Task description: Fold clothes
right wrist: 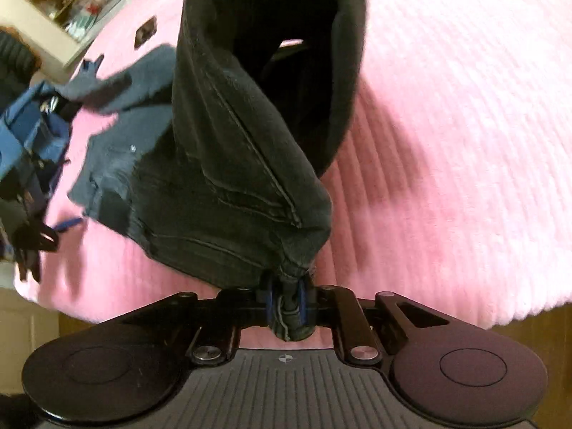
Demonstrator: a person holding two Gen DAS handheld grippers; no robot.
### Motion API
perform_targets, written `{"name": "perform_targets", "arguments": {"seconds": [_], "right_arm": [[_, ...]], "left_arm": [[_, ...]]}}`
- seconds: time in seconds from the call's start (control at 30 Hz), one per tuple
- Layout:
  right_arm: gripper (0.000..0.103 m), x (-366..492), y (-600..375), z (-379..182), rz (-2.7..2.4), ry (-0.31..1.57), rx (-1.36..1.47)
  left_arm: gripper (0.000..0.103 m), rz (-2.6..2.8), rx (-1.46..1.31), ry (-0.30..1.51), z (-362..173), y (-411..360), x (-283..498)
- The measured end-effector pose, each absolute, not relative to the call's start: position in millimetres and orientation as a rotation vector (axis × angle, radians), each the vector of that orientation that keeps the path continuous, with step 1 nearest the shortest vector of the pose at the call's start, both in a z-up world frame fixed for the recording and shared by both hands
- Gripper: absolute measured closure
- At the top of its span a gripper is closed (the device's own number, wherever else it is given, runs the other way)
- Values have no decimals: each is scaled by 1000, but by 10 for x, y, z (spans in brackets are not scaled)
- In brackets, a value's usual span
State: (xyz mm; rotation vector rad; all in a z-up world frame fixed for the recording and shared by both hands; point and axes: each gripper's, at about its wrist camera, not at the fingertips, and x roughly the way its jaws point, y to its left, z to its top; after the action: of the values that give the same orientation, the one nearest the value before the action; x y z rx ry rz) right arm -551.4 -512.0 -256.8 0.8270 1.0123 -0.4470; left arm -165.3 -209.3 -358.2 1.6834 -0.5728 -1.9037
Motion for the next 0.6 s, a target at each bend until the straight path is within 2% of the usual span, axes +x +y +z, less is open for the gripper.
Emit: {"name": "perform_targets", "arguments": {"seconds": [0.13, 0.27, 0.3, 0.33, 0.37, 0.4, 0.43, 0.47, 0.5, 0.6], "right_arm": [[93, -5708, -5136, -2387, -506, 962, 905], [90, -5778, -5008, -2399, -568, 998, 868], [79, -5783, -4971, -2404, -585, 1007, 858], [53, -5788, -4933, -2409, -602, 1017, 848], [20, -5793, -4895, -2388, -621, 1020, 818], [13, -5799, -4856, -2353, -640, 1021, 779], [13, -5807, -4800, -2291, -653, 1027, 722], [13, -5779, -4737, -2237, -661, 1045, 663], [13, -5740, -4662, -2205, -673, 1066, 591], [13, -5710, -4396, -2061, -651, 1075, 367]], "left_arm": [[12, -1952, 1691, -756, -3722, -2091, -1616], [14, -2021, 1690, -941, -3851, -2083, -1566], [22, -2042, 1686, -958, -3854, -2101, -1559], [34, -2064, 1683, -971, -3854, -2121, -1553], [42, -2094, 1713, -942, -3836, -2153, -1556], [57, -2119, 1726, -904, -3795, -2171, -1558], [71, -2143, 1736, -864, -3751, -2186, -1559], [73, -2166, 1745, -824, -3707, -2202, -1560], [82, -2172, 1713, -780, -3601, -2225, -1561], [91, -2161, 1571, -629, -3198, -2341, -1565]]}}
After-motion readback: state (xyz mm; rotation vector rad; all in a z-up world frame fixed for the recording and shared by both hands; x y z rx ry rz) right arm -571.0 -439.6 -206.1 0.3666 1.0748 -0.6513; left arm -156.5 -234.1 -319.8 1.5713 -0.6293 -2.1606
